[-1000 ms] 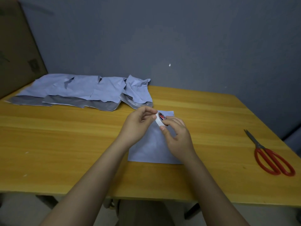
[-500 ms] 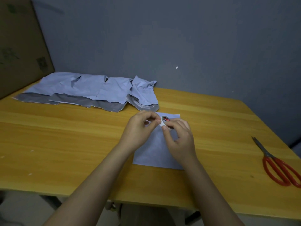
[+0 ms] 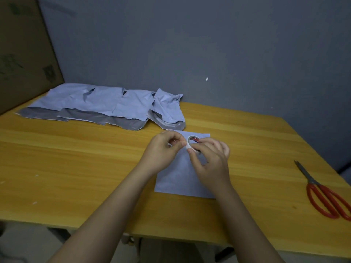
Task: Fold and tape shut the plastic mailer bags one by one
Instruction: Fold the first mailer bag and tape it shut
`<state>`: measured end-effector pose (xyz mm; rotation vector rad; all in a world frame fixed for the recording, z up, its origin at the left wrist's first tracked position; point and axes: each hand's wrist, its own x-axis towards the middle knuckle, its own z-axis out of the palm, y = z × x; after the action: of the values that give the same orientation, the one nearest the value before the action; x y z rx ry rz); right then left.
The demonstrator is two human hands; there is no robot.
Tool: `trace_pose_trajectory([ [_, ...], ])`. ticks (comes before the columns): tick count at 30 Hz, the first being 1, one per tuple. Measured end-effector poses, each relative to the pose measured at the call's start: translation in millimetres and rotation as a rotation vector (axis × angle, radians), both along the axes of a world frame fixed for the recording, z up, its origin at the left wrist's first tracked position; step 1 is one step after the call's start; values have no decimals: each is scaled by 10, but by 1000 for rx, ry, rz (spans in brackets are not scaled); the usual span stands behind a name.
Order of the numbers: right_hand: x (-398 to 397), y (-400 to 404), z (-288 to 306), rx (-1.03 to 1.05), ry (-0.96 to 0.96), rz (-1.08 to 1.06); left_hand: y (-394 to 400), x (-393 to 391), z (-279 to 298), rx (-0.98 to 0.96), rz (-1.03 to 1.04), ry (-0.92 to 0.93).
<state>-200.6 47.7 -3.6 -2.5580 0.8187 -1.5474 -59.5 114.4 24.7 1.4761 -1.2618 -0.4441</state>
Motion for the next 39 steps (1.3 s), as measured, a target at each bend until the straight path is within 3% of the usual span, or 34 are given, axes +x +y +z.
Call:
trace_pose_trajectory([
  [12, 33, -37, -40, 168, -2, -2, -24, -73, -110, -12, 11, -83],
  [28, 25, -10, 8, 220, -10, -54, -10, -159, -140, -59, 45, -264],
  [35, 37, 0, 21, 235, -4, -62, -8, -147, -153, -66, 42, -230],
  [39, 10, -12, 51, 315, -48, 97, -6, -83, -141, -62, 55, -147],
])
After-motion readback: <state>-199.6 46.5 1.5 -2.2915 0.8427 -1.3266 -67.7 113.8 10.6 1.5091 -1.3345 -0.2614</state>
